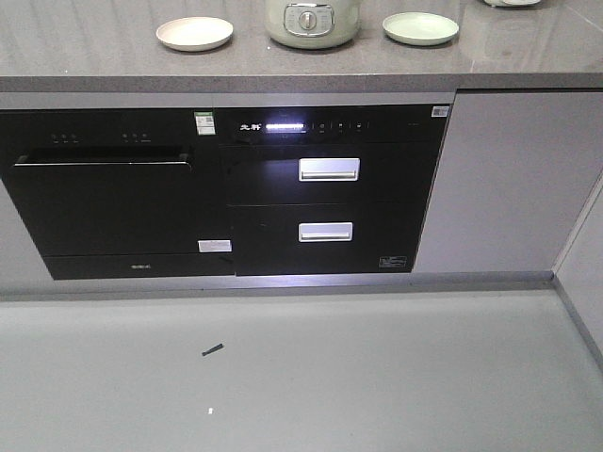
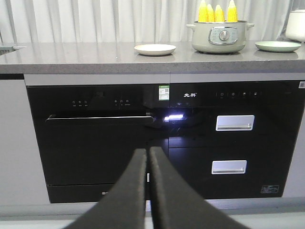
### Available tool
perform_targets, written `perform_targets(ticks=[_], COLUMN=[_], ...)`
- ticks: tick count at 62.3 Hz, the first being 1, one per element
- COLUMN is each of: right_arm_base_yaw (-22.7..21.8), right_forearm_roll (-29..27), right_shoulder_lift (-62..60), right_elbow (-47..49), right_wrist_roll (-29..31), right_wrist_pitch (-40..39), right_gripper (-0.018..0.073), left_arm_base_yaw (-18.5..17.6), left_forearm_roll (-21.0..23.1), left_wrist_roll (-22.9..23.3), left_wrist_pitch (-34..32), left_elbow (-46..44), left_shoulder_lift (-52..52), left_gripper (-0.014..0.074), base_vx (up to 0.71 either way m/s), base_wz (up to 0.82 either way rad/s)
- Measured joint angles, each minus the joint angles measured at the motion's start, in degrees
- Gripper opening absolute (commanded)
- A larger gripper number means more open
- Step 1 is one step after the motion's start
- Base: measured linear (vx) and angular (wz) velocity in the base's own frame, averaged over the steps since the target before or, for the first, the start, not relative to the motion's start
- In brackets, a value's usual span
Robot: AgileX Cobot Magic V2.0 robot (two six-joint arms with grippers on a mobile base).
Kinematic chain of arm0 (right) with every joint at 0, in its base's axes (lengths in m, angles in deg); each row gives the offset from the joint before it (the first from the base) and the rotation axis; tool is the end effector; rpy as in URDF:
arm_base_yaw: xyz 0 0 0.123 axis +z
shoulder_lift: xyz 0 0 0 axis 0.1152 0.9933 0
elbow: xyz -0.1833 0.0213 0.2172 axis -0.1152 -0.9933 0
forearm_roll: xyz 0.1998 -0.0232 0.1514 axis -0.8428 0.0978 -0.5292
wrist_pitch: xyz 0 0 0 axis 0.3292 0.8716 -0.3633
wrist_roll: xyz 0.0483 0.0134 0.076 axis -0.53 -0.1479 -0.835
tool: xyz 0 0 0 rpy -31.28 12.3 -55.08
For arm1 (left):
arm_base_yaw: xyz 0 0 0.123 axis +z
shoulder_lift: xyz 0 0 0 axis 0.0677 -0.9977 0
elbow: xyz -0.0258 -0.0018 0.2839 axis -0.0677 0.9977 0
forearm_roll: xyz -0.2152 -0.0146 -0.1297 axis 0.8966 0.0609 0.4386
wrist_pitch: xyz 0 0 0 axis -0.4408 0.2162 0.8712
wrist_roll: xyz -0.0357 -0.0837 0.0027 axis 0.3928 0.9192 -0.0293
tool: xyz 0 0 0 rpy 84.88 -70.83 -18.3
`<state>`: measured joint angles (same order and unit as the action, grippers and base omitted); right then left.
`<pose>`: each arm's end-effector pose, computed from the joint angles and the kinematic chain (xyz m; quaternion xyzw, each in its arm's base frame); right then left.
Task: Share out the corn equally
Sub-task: 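Drive the base forward toward the counter with the steamer pot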
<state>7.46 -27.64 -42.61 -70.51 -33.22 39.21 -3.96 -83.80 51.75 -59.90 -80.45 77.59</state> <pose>0.0563 0.0015 0.1879 0.0543 0.7417 0.0633 0.6656 0.0566 0.0014 0.1940 -0.0194 0.7233 -0.0081 0.6902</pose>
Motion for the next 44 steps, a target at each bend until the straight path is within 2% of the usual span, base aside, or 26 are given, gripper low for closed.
perform_targets(ticks=[44], right_arm_base_yaw=[0.0], right_forearm_roll=[0.0], right_shoulder_lift=[0.0], right_elbow=[0.0], right_wrist_roll=[0.0], right_wrist_pitch=[0.0], right_gripper=[-0.0001], left_arm_base_yaw=[0.0], left_forearm_roll=[0.0], left_wrist_roll=[0.0], left_wrist_pitch=[0.0], left_elbow=[0.0], left_shoulder_lift=[0.0], left_gripper=[-0.0007], base_vx=[0.08], base_wz=[-0.02])
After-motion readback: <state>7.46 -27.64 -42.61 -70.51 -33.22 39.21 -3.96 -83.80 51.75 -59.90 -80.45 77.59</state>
